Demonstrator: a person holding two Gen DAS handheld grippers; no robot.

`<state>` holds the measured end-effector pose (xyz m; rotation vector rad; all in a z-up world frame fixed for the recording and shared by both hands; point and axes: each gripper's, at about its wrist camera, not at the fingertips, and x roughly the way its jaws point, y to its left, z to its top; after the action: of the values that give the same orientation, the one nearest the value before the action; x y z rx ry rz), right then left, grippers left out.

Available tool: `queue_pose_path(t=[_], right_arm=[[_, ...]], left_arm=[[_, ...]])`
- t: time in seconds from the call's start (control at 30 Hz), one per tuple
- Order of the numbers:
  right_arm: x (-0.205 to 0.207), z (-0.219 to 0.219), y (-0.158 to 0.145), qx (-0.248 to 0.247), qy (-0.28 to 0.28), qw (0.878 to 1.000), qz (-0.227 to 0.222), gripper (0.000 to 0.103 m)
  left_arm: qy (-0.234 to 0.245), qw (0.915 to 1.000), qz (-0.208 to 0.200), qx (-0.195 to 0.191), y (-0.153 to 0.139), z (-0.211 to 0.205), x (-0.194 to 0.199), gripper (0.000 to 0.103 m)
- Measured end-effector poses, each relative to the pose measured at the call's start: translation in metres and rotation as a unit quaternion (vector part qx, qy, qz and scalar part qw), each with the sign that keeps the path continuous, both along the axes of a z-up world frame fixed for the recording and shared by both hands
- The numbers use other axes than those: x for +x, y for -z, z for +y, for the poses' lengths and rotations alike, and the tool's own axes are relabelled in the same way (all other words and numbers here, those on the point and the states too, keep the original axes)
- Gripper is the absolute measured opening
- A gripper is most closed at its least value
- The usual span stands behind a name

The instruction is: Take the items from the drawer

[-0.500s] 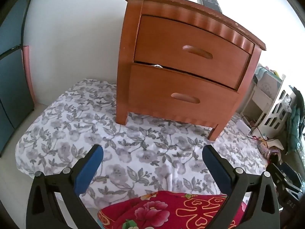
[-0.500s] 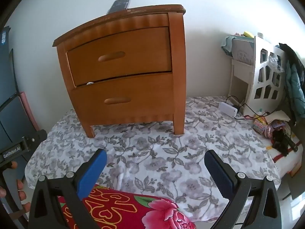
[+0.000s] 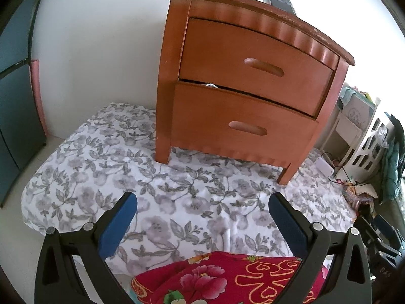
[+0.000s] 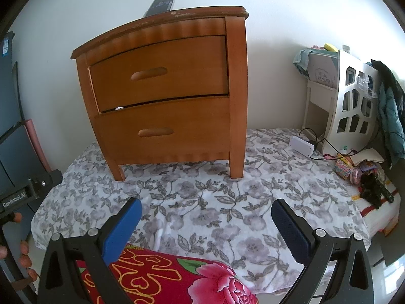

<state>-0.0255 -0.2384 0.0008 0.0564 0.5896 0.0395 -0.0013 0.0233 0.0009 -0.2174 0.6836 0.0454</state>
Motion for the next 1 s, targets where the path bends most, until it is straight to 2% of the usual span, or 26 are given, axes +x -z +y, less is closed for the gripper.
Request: queue_pose_path(t=[0.67,1.0], right_arm=[[0.000,0.003,0.002,0.002,0.000,1.000,0.020,0.103],[-0.001,0.003,0.010,0.031,-0.002,0.998,0.046,0.103]], left_arm=[[0.006,1.0000,0.005,0.003,-0.001,-0.003,-0.003,0.103],[0.012,0.9999,0.009,0.007,0.003,-0.005,-0.002,0.103]])
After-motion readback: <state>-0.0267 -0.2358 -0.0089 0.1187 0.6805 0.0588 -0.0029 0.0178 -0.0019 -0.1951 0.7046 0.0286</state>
